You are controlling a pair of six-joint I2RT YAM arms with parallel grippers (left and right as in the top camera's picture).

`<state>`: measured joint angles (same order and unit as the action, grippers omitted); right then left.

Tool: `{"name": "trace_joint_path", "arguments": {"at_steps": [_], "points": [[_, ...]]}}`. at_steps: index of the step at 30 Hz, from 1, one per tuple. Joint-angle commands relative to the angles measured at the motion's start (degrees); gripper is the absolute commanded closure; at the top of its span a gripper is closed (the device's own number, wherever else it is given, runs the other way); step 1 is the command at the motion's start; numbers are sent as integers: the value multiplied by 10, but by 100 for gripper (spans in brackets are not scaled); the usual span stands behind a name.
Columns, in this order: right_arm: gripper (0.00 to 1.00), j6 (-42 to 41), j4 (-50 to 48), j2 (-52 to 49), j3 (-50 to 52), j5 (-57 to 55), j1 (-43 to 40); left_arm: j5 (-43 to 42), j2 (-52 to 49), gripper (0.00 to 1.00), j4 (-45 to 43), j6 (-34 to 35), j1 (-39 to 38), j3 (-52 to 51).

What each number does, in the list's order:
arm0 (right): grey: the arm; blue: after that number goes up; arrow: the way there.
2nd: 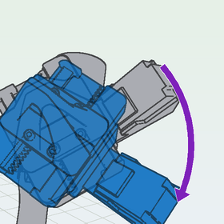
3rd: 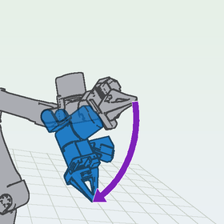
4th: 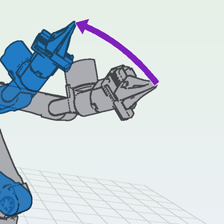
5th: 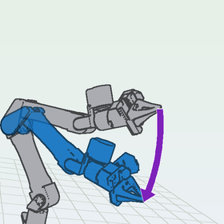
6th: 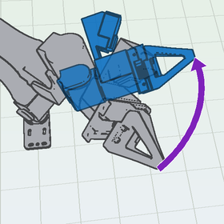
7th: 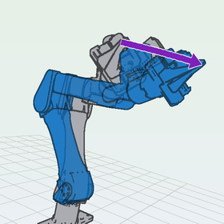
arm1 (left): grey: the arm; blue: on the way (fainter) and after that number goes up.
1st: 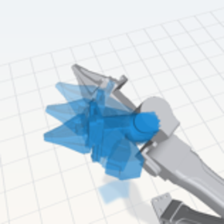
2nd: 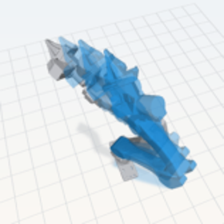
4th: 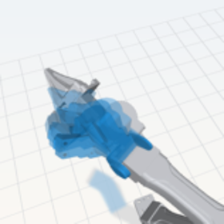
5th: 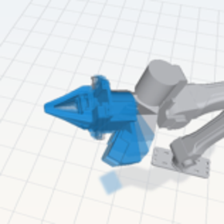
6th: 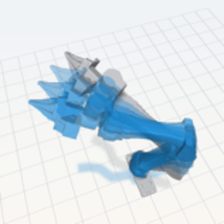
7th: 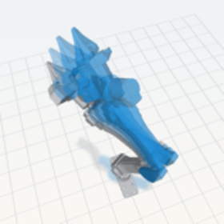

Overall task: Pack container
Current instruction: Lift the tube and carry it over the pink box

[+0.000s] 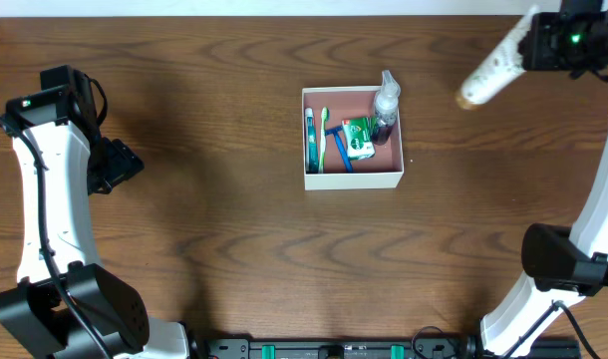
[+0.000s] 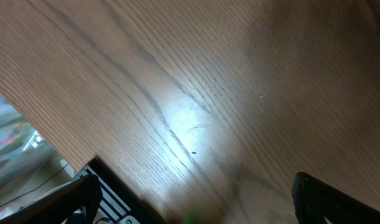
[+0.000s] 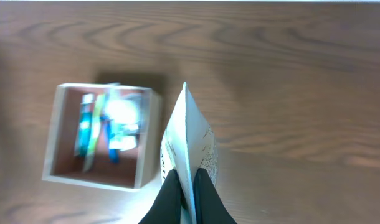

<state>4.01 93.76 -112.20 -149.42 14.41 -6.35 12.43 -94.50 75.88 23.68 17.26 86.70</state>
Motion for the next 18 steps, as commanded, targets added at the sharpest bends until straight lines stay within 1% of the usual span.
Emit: {"name": "trace_joint_path", "arguments": {"at_steps": [1, 9, 14, 18], "points": [[99, 10, 7, 29, -24, 69, 28, 7, -3, 2, 2, -7, 3, 0], [99, 7, 20, 27, -10, 58, 110, 7, -3, 2, 2, -7, 3, 0], [99, -44, 25, 27, 9, -32, 159, 7, -3, 2, 2, -7, 3, 0], [99, -46, 21, 27, 22, -39, 193, 7, -3, 2, 2, -7, 3, 0]]}}
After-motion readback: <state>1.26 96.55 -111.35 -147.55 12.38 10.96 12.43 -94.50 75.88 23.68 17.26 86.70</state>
